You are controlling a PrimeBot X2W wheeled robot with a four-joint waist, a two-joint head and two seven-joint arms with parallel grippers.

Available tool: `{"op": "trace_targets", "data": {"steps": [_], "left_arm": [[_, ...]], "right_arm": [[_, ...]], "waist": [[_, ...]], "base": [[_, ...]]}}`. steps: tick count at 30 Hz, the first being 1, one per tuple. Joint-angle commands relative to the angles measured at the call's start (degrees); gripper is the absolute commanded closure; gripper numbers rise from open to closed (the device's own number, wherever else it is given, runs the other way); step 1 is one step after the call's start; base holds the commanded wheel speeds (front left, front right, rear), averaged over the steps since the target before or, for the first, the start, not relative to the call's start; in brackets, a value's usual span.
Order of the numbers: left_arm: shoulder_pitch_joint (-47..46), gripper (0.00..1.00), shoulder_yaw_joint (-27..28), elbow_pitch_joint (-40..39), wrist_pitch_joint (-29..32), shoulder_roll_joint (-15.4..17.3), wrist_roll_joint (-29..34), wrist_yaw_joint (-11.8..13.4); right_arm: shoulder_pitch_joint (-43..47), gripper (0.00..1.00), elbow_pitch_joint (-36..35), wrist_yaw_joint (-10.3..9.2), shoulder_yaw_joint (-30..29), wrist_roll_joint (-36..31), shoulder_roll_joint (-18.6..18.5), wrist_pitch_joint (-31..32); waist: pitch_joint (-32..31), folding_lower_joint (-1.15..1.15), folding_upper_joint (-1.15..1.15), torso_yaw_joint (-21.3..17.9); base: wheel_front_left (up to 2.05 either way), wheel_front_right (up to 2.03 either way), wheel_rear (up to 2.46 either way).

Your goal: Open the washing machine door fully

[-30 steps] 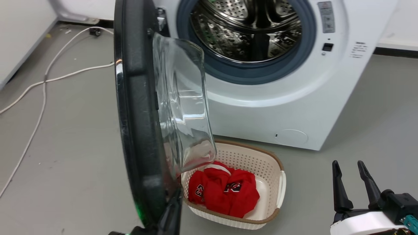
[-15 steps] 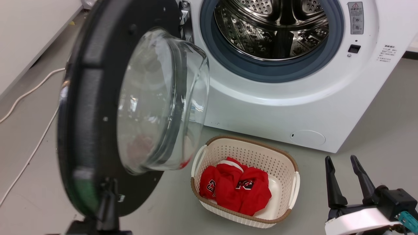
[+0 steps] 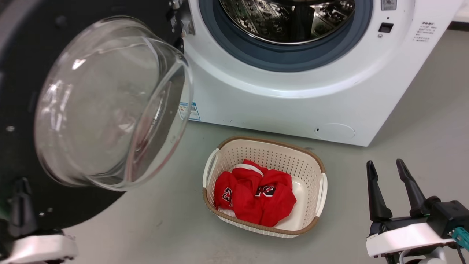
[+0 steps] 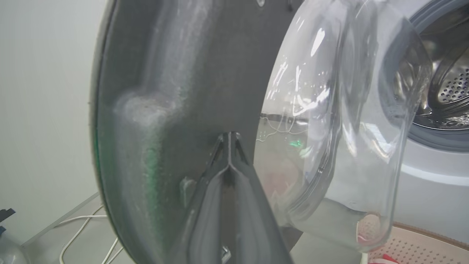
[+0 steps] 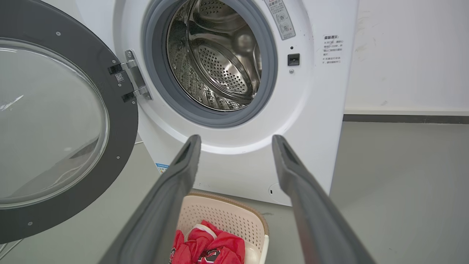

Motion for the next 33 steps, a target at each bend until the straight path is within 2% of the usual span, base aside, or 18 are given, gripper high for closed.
{"op": "trace_targets", "data": {"steps": [1,10,18,24,33], "left_arm": [[-1.4,1.0,1.4,0.2,-0.1,0.8,-0.2,-0.1],[-7.3,1.0,9.9,5.8,-0.1,3.8,0.6,-2.3],[-9.6,1.0,14.0,10.5,-0.1,4.0,1.7,-4.5],[-8.0,1.0,15.1,10.8,-0.1,1.3,3.3,-5.4],[-1.9,1.0,15.6,3.2,-0.1,-7.3,4.8,-7.3]], "right_arm": [[-0.9,0.0,-0.4,-0.02,0.0,-0.2,0.1,0.0],[-2.8,0.0,-1.1,-0.02,0.0,-0.7,0.1,0.0],[-3.4,0.0,-0.7,-0.02,-0.1,-0.7,0.1,-0.4],[-2.6,0.0,0.1,-0.02,-0.1,-0.3,0.1,-0.5],[-1.3,0.0,1.7,-0.02,0.1,0.4,0.1,-0.7]], "waist": [[0.7,0.0,0.0,-0.4],[3.6,0.0,0.0,-1.4],[3.5,0.0,0.0,-2.1],[1.7,0.0,0.0,-2.3],[-2.6,0.0,0.0,-3.3]], "base": [[0.0,0.0,0.0],[0.0,0.0,0.0],[0.0,0.0,0.0],[0.0,0.0,0.0],[0.0,0.0,0.0]]}}
